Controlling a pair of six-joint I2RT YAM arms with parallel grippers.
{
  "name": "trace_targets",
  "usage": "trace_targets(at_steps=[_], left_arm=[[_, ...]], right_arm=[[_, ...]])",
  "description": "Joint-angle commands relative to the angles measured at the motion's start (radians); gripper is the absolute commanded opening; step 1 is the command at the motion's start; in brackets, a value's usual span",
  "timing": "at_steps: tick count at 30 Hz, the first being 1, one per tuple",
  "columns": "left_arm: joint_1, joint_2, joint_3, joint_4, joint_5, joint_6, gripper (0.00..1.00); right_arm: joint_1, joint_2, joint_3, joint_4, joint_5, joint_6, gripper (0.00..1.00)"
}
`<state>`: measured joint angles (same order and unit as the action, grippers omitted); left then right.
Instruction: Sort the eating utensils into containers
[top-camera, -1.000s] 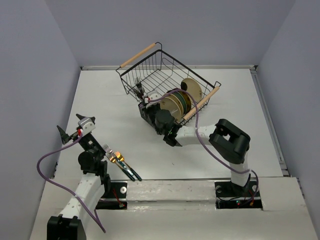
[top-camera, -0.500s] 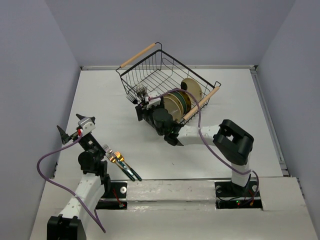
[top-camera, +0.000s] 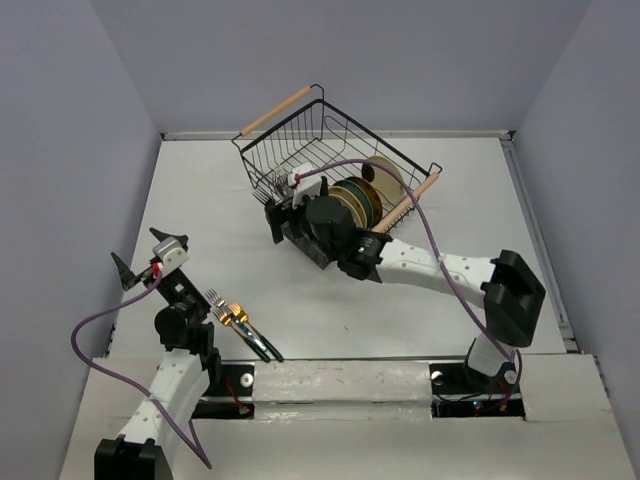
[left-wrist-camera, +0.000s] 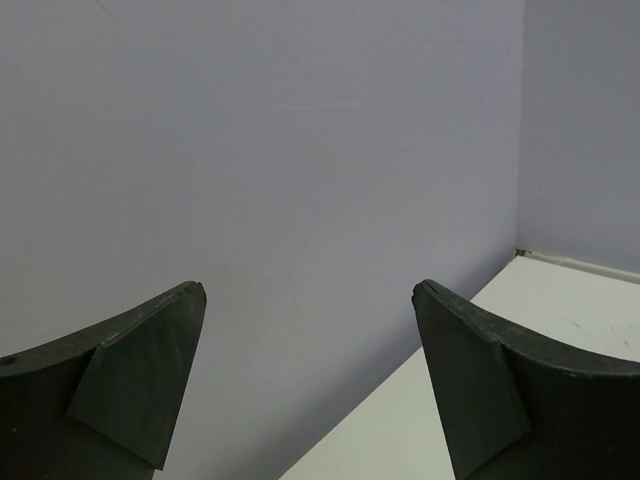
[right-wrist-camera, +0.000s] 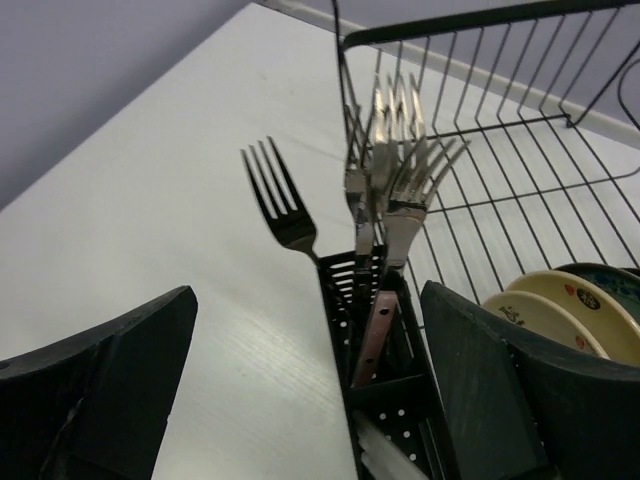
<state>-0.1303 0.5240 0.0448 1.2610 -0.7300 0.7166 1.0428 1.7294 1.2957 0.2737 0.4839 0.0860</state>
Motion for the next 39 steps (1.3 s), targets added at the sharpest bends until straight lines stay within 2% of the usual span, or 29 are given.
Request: trace_targets(at_steps=[1, 3, 8, 12, 17, 27, 39], left_arm=[[-0.005, -0.013, -0.181, 0.101, 0.004, -0.012, 0.99], [-0.005, 0.002, -0.180, 0.101, 0.004, -0.016, 0.99], [-0.005, 0.019, -0.178, 0.109, -0.005, -0.006, 0.99], [-0.005, 0.002, -0.178, 0.097, -0.003, -0.005, 0.99], [-0.005, 0.008, -0.178, 0.095, 0.000, -0.005, 0.99], [-0.005, -0.002, -0.180, 0.089, 0.003, 0.000, 0.99], [-0.005, -0.022, -0.180, 0.074, 0.004, -0.005, 0.99]], right_arm=[[0.034, -0.109, 0.070, -0.272, -0.230, 0.057, 0.97], [0.049, -0.113, 0.066, -0.333, -0.283, 0.081, 0.94], [0.167, -0.031, 0.129, -0.520, -0.246, 0.141, 0.81], [0.267, 0.109, 0.187, -0.603, -0.200, 0.208, 0.62], [0.335, 0.295, 0.350, -0.734, -0.197, 0.254, 0.47], [0.356, 0.403, 0.376, -0.734, -0.265, 0.351, 0.42], [0.365, 0.400, 0.337, -0.743, -0.278, 0.405, 0.40]])
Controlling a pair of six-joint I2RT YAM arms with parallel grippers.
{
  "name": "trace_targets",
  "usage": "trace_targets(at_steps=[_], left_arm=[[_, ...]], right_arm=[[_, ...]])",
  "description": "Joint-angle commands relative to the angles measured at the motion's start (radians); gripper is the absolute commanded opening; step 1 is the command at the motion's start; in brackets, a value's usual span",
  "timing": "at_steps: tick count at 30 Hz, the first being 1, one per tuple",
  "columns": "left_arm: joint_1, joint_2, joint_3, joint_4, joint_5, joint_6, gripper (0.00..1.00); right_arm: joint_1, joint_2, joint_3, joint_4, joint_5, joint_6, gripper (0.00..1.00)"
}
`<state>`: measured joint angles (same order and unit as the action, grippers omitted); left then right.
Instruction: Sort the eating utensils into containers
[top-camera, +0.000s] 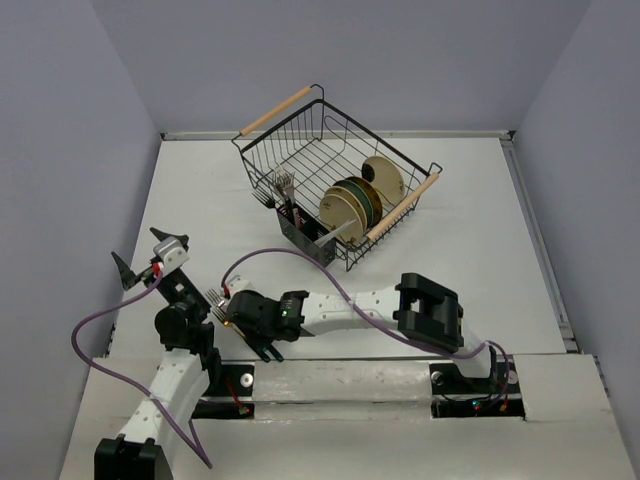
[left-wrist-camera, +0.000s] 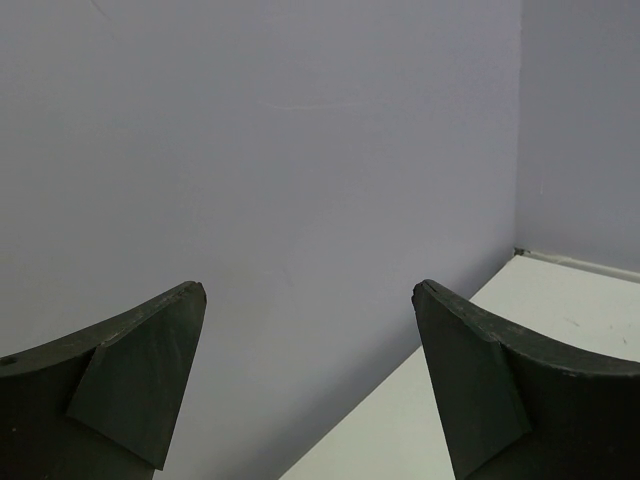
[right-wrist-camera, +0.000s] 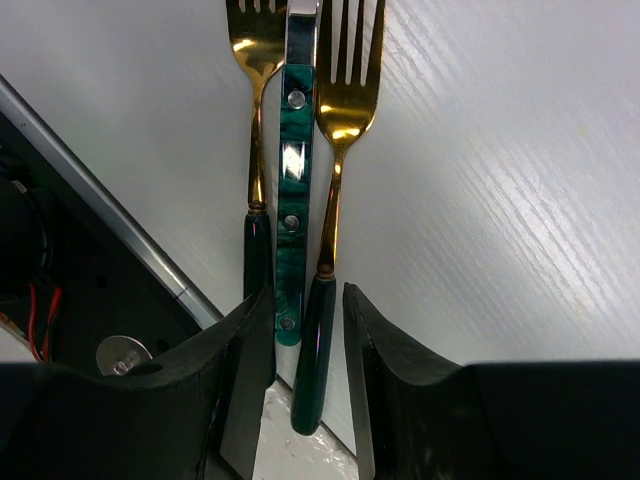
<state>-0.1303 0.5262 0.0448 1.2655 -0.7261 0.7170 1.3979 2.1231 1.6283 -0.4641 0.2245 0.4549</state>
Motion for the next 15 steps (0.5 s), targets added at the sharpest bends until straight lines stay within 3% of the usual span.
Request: trace_targets(at_steps=[1, 15], left_arm=[[-0.005, -0.037, -0.181, 0.063, 0.001, -0.005, 0.99], [-0.003, -0.029, -0.180, 0.063, 0.004, -0.005, 0.99]], right_arm=[[0.010, 0.006, -0.001, -0.005, -0.019, 0.042, 0.38], [0.010, 0.023, -0.027, -0.030, 0.009, 0.077, 0.30]])
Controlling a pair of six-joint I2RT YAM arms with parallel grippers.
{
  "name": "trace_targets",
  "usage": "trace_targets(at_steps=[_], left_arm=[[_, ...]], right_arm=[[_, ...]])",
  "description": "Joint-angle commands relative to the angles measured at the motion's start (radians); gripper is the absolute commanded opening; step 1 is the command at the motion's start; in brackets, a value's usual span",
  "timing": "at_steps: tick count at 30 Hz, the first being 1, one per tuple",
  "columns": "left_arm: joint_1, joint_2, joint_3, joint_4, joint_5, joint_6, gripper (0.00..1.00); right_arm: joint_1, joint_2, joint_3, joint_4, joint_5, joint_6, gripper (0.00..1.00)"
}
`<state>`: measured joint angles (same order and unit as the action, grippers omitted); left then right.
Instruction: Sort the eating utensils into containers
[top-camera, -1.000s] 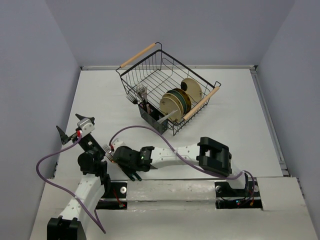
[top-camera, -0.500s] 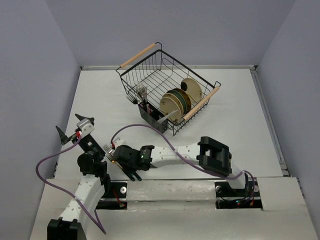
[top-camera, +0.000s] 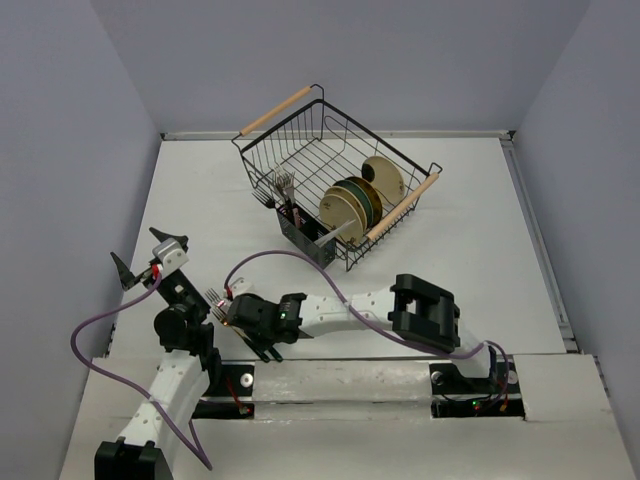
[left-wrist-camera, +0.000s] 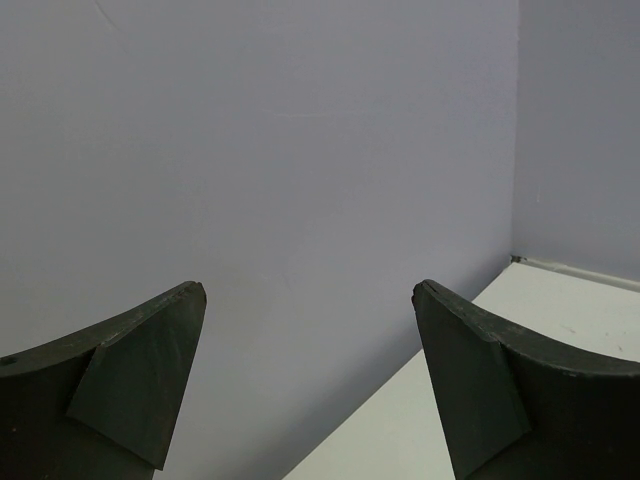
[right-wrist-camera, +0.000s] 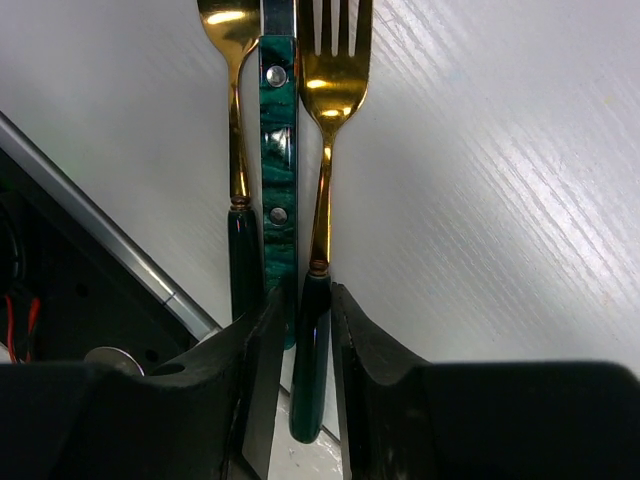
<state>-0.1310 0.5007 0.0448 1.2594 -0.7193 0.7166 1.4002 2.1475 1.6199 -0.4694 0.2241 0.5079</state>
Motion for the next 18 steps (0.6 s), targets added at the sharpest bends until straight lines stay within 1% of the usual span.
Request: trace_targets(at_steps=[1, 11, 18], left_arm=[[-0.004, -0.004, -0.180, 0.069, -0.003, -0.005, 0.99], [-0.004, -0.011, -0.181, 0.063, -0.002, -0.005, 0.99], [-0.004, 0.005, -0.178, 0.067, -0.006, -0.005, 0.99]], right_arm=[[0.008, -0.005, -0.028, -0.025, 0.021, 0.026, 0.29], [0.008, 0.003, -0.023, -0.066, 0.070, 0.053, 0.27], [0.008, 0.029, 0.008, -0.156, 0.123, 0.070, 0.27]])
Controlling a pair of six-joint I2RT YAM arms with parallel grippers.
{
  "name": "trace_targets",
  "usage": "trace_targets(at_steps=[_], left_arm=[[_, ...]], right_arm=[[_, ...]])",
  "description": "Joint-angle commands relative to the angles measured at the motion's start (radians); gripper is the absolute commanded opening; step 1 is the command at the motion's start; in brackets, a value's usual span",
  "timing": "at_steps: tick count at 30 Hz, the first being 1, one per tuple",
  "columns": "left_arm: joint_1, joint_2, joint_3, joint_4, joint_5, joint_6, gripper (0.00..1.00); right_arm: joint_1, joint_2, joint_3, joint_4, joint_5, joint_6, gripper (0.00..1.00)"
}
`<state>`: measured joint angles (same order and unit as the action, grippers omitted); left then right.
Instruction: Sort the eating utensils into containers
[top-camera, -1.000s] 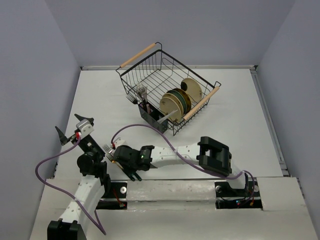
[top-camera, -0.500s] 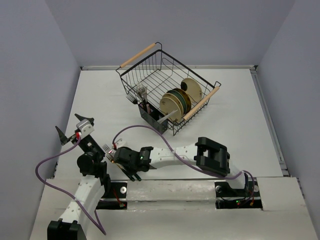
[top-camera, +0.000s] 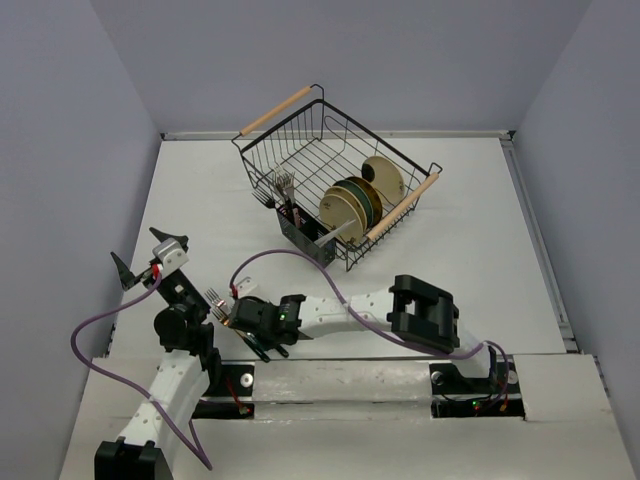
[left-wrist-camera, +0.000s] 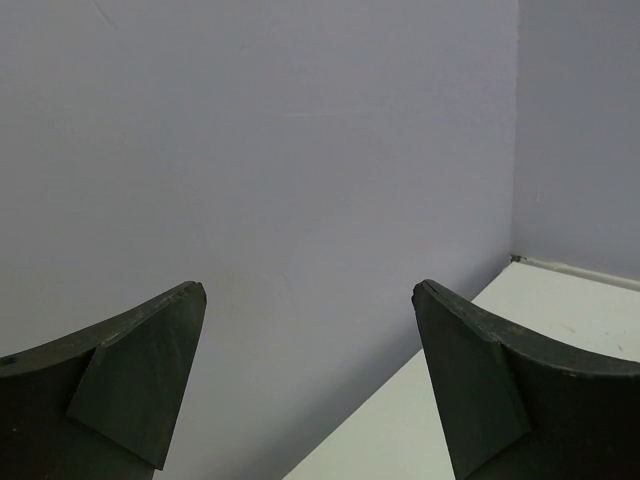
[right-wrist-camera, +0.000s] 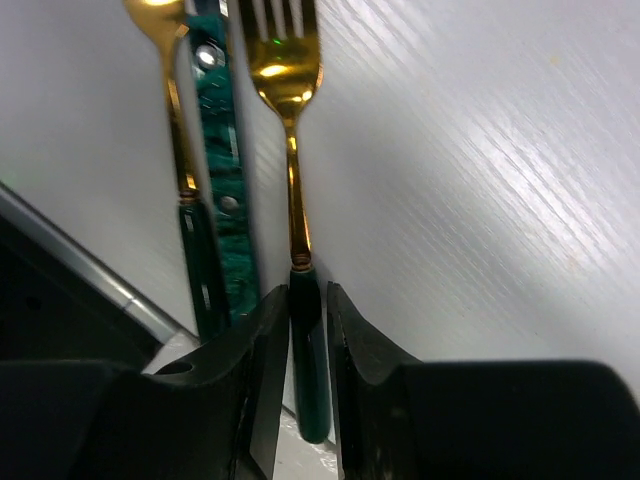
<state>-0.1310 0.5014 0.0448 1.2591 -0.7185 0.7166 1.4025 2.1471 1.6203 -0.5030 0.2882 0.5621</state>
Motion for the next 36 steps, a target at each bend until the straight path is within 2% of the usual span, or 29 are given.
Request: trace_targets(at_steps=[1, 8, 12, 19, 21, 24, 30, 31, 34, 35, 36], left_arm=[[-0.004, 0.005, -0.178, 0.069, -0.007, -0.005, 0.99], [-0.004, 0.000, -0.180, 0.066, -0.001, -0.006, 0.99], [-0.004, -0.001, -0.181, 0.069, -0.004, -0.006, 0.99], [-0.004, 0.002, -0.181, 0.074, -0.009, -0.002, 0.99], [-0.004, 0.006, -0.180, 0.074, -0.004, -0.002, 0.99], [-0.002, 0.011, -0.180, 0.074, -0.007, -0.002, 0.99], [-0.004, 0.008, -0.181, 0.077, -0.009, 0.000, 0.99], [-0.004, 0.008, -0.181, 0.077, -0.007, 0.000, 0.99], [-0.004, 0.017, -0.181, 0.074, -0.001, -0.003, 0.99], [-0.004, 0.019, -0.180, 0.072, 0.001, -0.006, 0.99], [-0.004, 0.026, -0.178, 0.074, 0.002, -0.006, 0.99]], right_arm=[[0.006, 0.030, 0.006, -0.127, 0.066, 0.021, 0.27], [-0.013, 0.031, -0.019, -0.152, 0.071, 0.027, 0.28], [-0.031, 0.059, 0.012, -0.152, 0.059, -0.004, 0.32], [-0.062, 0.083, 0.059, -0.152, 0.034, -0.050, 0.32], [-0.062, 0.079, 0.056, -0.151, 0.031, -0.053, 0.29], [-0.062, 0.069, 0.043, -0.151, 0.066, -0.051, 0.00], [-0.062, 0.010, 0.015, -0.131, 0.169, -0.035, 0.00], [-0.062, -0.018, -0.003, -0.111, 0.195, -0.025, 0.00], [-0.062, -0.189, -0.155, 0.091, 0.259, -0.071, 0.00], [-0.062, -0.240, -0.263, 0.254, 0.259, -0.092, 0.00], [-0.062, -0.339, -0.317, 0.341, 0.258, -0.160, 0.00]])
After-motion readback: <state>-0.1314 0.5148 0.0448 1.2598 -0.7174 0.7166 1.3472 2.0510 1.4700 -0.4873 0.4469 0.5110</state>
